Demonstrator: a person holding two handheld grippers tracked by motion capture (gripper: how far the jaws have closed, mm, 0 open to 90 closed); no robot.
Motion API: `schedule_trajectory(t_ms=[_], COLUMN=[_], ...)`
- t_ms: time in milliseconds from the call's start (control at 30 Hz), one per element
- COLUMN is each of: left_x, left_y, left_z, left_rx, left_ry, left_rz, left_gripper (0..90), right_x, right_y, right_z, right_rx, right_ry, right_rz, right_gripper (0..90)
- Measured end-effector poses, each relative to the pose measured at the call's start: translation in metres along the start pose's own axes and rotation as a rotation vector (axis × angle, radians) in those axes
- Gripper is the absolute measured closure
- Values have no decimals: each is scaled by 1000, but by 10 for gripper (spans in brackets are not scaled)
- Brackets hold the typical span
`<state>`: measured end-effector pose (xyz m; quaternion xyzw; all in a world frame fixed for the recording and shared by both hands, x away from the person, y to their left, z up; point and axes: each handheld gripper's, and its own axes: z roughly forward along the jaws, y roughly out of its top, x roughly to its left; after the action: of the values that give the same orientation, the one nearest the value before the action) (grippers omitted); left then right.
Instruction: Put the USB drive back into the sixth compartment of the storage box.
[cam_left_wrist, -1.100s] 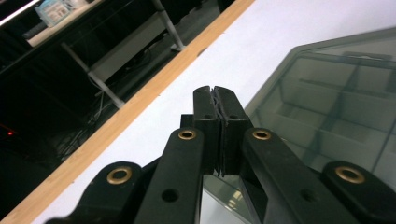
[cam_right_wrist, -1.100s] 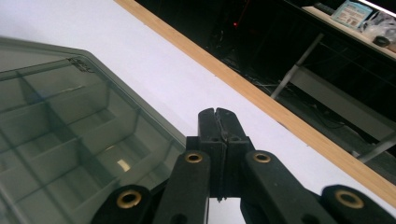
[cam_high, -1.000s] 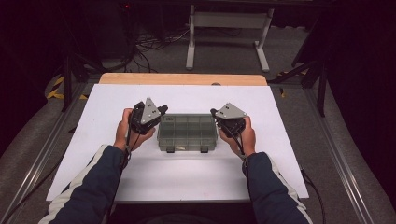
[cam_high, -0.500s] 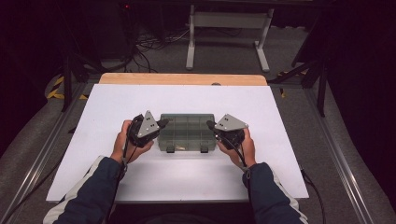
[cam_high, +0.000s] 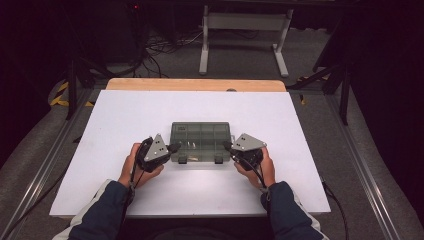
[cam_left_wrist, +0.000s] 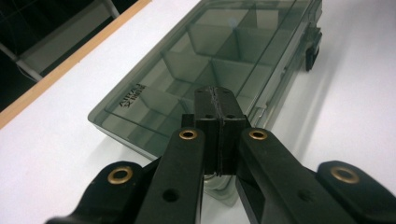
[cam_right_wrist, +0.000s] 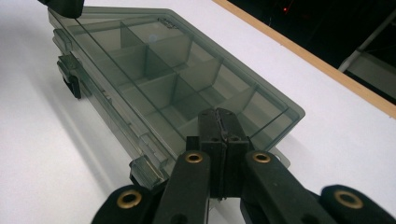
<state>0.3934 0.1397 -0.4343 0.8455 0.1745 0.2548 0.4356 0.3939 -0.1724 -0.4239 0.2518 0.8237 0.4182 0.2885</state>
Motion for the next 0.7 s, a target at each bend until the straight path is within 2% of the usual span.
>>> schedule_trajectory(t_ms=[167, 367, 433, 500, 533, 700], left_x=[-5, -3, -3, -4, -4, -3], left_y=[-3, -7, -7, -9, -10, -12], left_z=[4, 3, 3, 6, 6, 6], left_rx=[8, -10, -12, 12, 2, -6], left_ry=[-7, -13, -14, -22, -24, -24], left_rz=[18, -4, -5, 5, 2, -2], left_gripper=[898, 898, 898, 899, 899, 899], right_x=[2, 1, 1, 2, 4, 7], right_y=[-5, -7, -8, -9, -12, -11], right_z=[3, 5, 5, 7, 9, 10], right_rx=[13, 7, 1, 14, -1, -3], right_ry=[7, 10, 8, 12, 29, 16], right_rz=[-1, 3, 0, -4, 7, -3], right_gripper=[900, 900, 900, 900, 900, 900])
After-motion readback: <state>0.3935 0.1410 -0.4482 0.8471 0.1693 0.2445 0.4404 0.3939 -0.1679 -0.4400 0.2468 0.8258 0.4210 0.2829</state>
